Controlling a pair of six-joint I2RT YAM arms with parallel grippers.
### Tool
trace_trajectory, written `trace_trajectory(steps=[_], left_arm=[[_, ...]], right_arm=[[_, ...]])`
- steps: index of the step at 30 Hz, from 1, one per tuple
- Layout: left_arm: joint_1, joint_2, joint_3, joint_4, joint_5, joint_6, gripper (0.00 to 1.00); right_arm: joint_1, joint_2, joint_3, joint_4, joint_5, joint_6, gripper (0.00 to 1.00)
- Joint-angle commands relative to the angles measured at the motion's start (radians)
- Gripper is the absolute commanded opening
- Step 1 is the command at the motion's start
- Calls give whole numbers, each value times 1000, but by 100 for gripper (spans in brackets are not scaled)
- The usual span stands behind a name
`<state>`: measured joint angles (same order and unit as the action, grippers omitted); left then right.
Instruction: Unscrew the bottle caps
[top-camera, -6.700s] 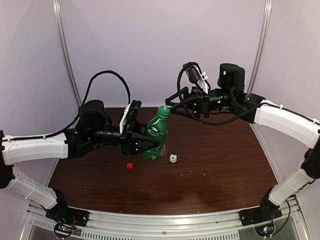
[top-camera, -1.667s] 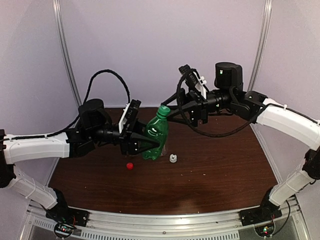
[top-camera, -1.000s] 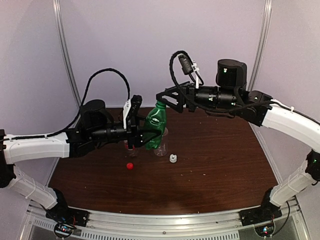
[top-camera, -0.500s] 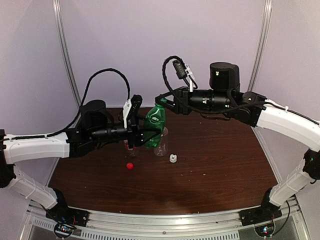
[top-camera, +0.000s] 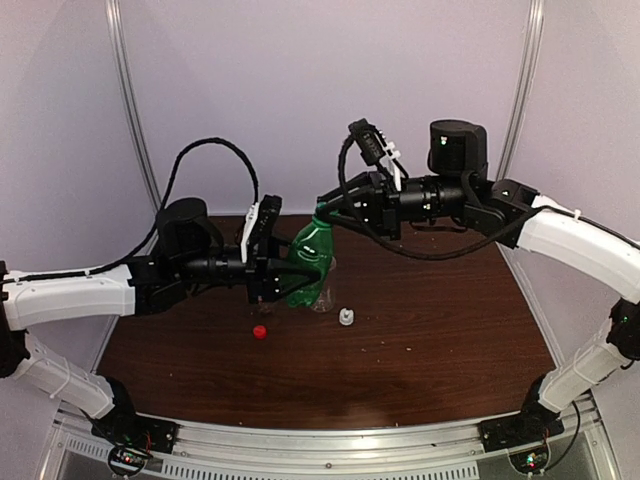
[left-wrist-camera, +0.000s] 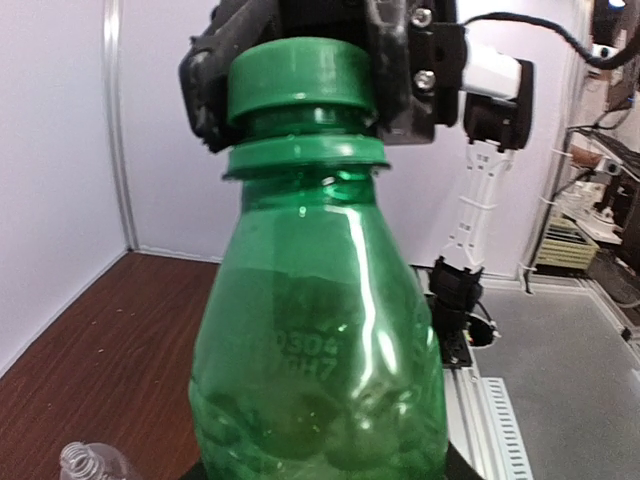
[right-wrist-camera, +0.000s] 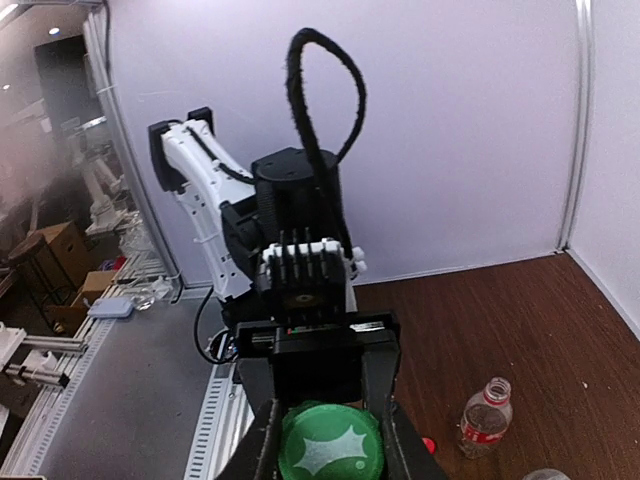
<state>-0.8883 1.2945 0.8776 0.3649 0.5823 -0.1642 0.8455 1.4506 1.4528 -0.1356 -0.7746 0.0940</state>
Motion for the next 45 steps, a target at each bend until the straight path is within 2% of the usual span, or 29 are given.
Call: trace_trajectory(steps=[1,5,10,16,21,32,35,38,41,45], left_arm=[[-5,-37,5,62,352,13,36],[-5,-21,8,103,456,-17,35],[-4,2,17,125,515,-35,35],[-4,11,18,140,505,-48,35],[-4,19,20,135,505,-49,35],[-5,48,36,103,526,-42,34],[-5,36,33,86,496,-32,34],[-2,-1,29,37,435,8,34],[2,-44,26,-52,323,64,35],[11,-98,11,-83,154,79,35]], right_arm=[[-37,-29,10,-36,-366,-256,8],[-59,4,40,-42,-537,-284,10],[-67,28,65,-49,-604,-290,14],[-70,30,60,-36,-599,-268,17],[-69,10,26,66,-618,-197,17],[-70,-14,39,82,-667,-186,24],[-84,-27,26,82,-598,-169,19],[-110,-57,-11,68,-451,-149,19],[-139,-97,-75,69,-266,-100,19],[-158,-151,-177,36,31,-44,20]])
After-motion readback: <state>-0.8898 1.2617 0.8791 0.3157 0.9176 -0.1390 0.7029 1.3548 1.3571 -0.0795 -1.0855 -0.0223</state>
